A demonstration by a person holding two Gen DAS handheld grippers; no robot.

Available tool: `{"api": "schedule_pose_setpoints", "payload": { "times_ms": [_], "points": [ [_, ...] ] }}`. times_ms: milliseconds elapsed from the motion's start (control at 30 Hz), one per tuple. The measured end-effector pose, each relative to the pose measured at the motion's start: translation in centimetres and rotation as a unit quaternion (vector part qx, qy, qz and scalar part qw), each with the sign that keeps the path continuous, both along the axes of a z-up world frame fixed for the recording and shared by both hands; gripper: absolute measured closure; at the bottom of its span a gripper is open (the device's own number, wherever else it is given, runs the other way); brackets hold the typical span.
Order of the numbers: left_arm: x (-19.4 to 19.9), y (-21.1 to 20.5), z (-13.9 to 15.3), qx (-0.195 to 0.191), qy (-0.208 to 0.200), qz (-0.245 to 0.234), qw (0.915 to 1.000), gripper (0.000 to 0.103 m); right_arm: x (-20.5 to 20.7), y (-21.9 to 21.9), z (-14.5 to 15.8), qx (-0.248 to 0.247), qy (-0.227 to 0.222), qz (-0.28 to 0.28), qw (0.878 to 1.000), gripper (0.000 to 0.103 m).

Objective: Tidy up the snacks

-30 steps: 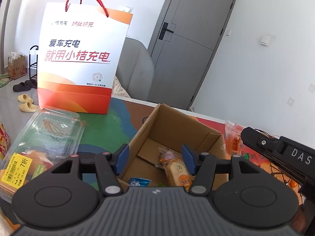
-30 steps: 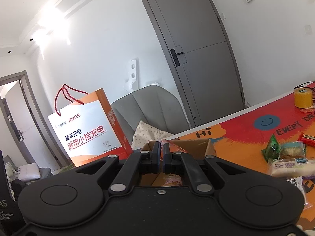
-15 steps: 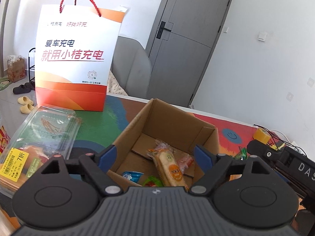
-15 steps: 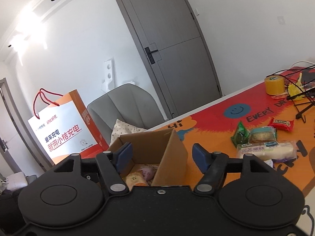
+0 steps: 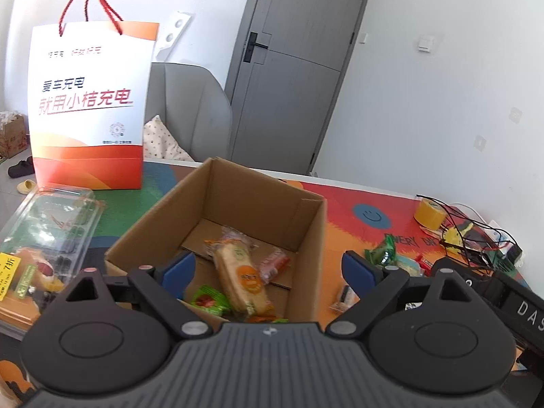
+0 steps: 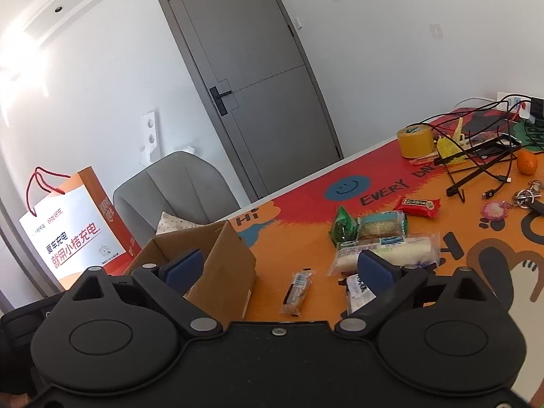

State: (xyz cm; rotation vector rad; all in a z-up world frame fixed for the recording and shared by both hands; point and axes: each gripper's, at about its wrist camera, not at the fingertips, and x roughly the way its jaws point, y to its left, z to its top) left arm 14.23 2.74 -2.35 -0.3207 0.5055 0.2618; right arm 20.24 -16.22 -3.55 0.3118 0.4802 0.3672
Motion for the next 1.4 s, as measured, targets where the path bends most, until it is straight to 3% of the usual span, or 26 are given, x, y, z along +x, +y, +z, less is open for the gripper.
{"api": "schedule_pose_setpoints", "payload": {
  "times_ms": [700,1400],
  "points": [
    [1.8,-6.8,-0.3,0.025,0.012,-0.057,0.9980,0.011,-0.6,-7.4,-1.3,0.011,0.014,-0.057,0.998,0.000],
    [4.9,-10.3,-3.4,0.037,0.038,-0.093,0.9943,0.011,1.1,-11.3,-4.8,0.024,0.047,-0.080,0.995,0.002]
  ]
}}
